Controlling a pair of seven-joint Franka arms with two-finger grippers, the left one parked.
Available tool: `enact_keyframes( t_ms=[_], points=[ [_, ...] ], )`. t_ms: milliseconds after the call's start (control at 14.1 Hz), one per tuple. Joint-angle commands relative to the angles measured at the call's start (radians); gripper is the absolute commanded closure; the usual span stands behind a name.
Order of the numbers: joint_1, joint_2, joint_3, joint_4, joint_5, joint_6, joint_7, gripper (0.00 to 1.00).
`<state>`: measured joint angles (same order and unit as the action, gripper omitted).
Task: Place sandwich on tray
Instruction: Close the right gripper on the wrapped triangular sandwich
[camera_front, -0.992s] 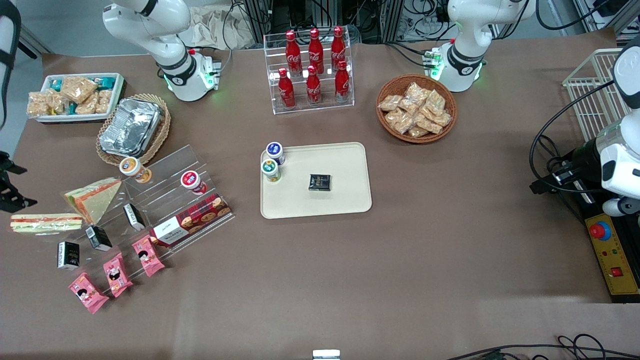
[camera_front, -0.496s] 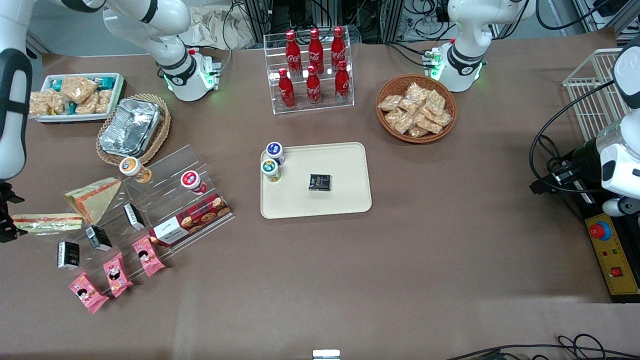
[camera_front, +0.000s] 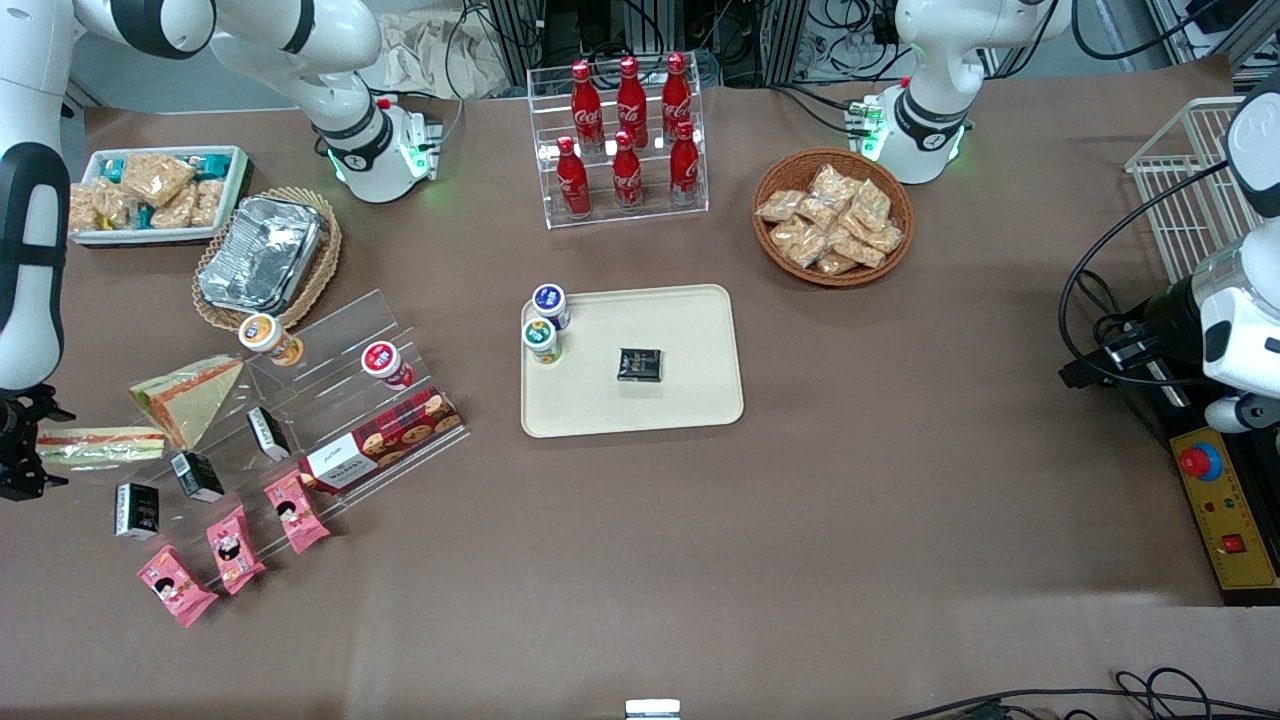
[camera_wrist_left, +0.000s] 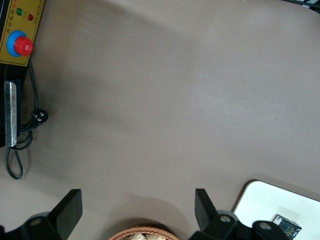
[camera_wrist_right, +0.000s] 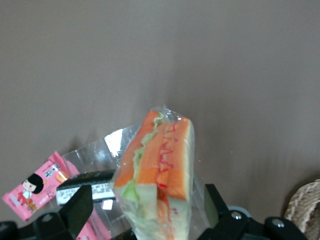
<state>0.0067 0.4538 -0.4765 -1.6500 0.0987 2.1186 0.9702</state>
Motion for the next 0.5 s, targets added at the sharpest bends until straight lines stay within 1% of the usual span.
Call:
enact_keyframes(
  t_ms=[0, 71, 213, 425],
  points=[
    [-0.008, 0.049, -0.002, 0.033, 0.033, 0.033, 0.042, 0.04],
    [-0.008, 0.058, -0.002, 0.033, 0.033, 0.044, 0.053, 0.09],
    [-0.008, 0.062, -0.001, 0.029, 0.038, 0.070, 0.056, 0.34],
    [-0.022, 0.062, -0.001, 0.024, 0.049, 0.073, 0.039, 0.62]
  ],
)
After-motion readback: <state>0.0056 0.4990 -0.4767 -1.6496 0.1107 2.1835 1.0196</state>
